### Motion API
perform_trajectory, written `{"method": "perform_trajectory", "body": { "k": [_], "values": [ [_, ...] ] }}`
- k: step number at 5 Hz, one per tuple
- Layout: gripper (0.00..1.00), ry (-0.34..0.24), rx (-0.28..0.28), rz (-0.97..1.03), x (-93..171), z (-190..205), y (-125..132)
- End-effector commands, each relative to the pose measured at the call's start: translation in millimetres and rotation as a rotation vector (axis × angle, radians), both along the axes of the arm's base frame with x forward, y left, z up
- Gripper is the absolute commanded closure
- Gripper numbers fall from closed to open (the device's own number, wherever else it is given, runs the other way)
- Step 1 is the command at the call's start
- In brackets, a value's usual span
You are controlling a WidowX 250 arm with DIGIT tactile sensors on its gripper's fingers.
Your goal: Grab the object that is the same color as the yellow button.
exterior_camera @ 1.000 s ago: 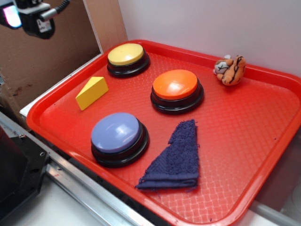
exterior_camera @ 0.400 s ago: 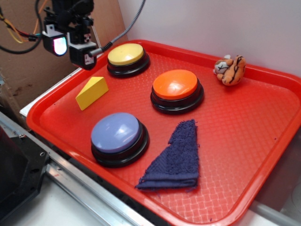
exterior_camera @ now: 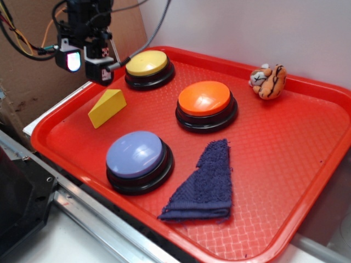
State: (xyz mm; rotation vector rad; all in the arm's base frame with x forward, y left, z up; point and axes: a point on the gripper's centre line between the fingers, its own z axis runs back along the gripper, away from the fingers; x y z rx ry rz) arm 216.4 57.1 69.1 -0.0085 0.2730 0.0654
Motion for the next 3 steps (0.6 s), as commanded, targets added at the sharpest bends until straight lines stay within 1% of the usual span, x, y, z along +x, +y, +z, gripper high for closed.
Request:
{"method": "perform_trajectory", "body": {
  "k": [1,2,3],
  "values": [
    [0.0,0.002,-0.032,-0.056,8,-27,-8],
    [0.0,0.041,-0.006,-0.076,10,-37,-16],
    [0.0,0.06,-0.005,-0.085,11,-46,-19]
  ]
}}
